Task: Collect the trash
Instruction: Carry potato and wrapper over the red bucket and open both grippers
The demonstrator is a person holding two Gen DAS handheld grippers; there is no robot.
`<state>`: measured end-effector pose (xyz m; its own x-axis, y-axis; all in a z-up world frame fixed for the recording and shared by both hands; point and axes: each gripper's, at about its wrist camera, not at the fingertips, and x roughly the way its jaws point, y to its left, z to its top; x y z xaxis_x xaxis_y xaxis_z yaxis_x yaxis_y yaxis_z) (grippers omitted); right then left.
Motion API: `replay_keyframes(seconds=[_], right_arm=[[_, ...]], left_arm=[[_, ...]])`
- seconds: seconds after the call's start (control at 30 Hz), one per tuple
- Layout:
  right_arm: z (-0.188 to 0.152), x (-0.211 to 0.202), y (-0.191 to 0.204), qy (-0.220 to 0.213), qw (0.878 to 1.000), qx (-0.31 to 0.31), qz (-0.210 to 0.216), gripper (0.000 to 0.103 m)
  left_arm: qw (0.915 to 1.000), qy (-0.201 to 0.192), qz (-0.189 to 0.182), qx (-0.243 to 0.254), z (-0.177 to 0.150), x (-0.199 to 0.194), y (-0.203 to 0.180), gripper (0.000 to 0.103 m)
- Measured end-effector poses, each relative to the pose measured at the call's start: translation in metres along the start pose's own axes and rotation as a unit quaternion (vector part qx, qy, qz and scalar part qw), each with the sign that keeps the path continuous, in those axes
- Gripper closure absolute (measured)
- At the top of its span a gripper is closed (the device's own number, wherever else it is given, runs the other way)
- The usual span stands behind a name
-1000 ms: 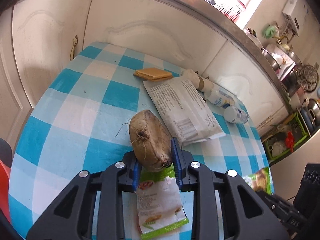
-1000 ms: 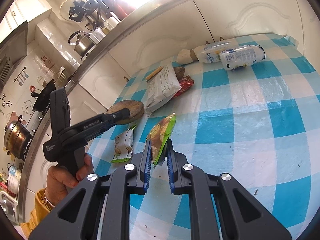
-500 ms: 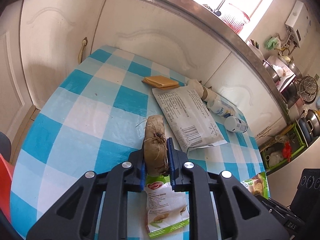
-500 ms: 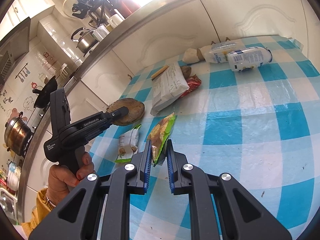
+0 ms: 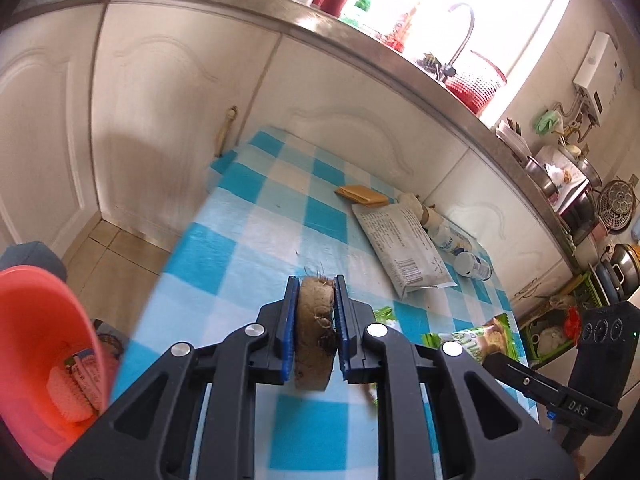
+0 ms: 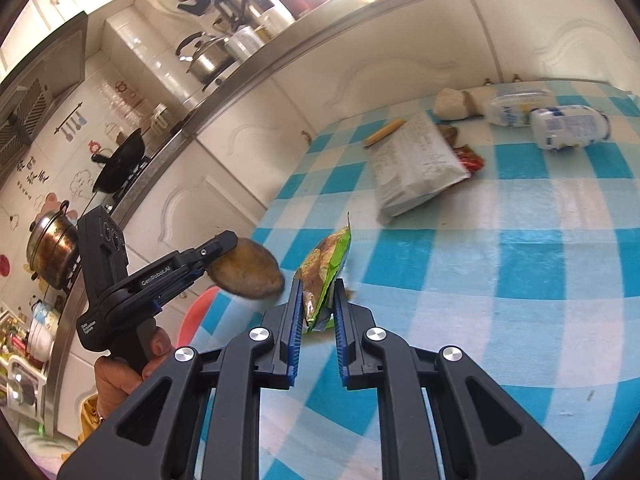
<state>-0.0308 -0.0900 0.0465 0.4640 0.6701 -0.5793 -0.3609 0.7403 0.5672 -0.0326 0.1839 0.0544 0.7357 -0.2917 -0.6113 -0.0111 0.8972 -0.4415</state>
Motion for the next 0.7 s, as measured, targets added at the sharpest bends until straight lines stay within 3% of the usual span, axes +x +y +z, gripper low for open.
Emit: replay_keyframes(seconds=[0.33, 0.7], right_arm=[[-0.003, 0.055, 0.072, 0.065, 0.994, -0.053, 0.070, 0.087], [-0.020, 0.132, 0.164, 0.147, 0.973, -0.120, 0.132, 0.087]], left_arm=[[0.9969, -0.034, 0.053, -0.046, -0.014, -0.078, 0.074, 0.085], [0.9817, -0.053, 0.144, -0.112, -0.034, -0.128, 0.165, 0.085]])
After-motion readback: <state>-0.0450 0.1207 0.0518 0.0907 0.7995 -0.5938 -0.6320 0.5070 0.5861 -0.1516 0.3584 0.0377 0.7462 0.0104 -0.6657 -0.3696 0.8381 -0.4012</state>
